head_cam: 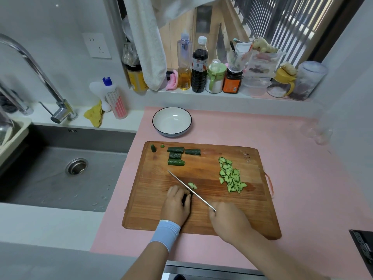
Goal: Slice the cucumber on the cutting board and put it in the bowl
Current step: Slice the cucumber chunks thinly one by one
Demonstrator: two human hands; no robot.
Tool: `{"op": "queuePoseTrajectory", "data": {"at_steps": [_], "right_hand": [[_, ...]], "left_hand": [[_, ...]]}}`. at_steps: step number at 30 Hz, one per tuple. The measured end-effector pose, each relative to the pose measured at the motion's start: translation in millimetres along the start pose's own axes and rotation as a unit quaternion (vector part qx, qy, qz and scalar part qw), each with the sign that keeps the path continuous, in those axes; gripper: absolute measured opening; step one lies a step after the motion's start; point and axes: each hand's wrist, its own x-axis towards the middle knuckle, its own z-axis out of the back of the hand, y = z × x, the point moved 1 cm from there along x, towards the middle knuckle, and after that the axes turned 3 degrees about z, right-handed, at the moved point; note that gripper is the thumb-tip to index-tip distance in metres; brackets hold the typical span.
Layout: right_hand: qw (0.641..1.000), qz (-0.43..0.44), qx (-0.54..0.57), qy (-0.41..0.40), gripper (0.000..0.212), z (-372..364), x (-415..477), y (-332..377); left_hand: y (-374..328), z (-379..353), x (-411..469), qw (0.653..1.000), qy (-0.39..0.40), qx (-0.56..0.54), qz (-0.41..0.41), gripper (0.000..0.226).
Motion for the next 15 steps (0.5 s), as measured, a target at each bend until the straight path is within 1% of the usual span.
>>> {"op": "queuePoseTrajectory", "data": {"at_steps": [7,12,15], "right_hand": [[0.999,0.023,-0.007,-0.032,0.023,0,-16,-4],[0.999,0.019,-0.009,-0.027,0.032,3,-23,-11],[1.0,0.016,-0.008,-0.025,0.027,3,-22,-10]], "left_hand": [[2,2,1,1.0,-0.005,-0.01,0.006,0.016],[4,0,0,1.0,0.0,-0.009,0.014,0.016],[4,0,1,1.0,0.0,-0.016,0.013,0.016]]}}
